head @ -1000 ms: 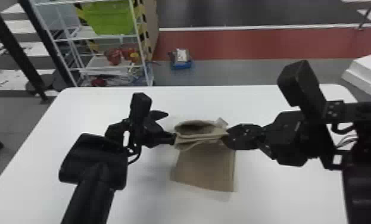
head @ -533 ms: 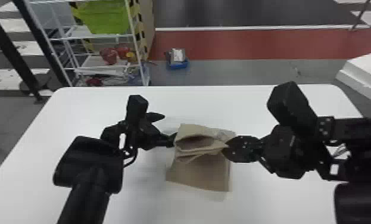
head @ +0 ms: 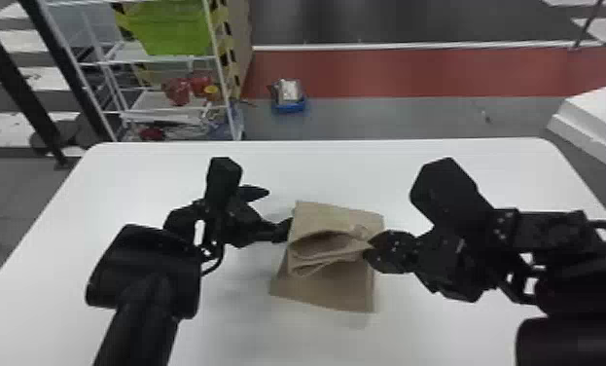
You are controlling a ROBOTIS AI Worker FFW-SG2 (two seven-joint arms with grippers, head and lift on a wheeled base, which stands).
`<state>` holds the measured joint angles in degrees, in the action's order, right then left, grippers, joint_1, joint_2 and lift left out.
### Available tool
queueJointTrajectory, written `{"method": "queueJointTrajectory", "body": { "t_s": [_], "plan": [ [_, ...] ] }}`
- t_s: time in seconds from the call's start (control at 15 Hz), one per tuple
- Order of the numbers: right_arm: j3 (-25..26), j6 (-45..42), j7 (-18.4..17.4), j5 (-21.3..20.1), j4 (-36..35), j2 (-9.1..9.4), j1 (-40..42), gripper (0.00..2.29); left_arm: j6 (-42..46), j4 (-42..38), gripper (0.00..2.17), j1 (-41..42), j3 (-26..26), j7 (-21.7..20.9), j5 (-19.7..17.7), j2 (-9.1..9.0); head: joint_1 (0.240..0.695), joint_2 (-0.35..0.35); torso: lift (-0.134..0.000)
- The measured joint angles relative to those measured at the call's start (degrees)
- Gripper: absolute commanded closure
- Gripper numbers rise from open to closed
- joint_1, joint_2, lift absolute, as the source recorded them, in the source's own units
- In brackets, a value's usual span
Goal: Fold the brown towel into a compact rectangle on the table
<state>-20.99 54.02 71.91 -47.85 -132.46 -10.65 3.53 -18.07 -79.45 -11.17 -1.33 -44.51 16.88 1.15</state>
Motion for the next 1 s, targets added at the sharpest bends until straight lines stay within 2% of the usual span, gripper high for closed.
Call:
{"method": "queueJointTrajectory", "body": {
  "t_s": [1.0],
  "plan": [
    [-2.8, -3.6, 2.4, -5.4, 5.9, 0.00, 0.9, 1.29, 0.2, 0.3, 0.04, -0.7, 0.2, 0.0, 0.2, 0.19, 0.695, 0.070, -0.134]
  ]
}}
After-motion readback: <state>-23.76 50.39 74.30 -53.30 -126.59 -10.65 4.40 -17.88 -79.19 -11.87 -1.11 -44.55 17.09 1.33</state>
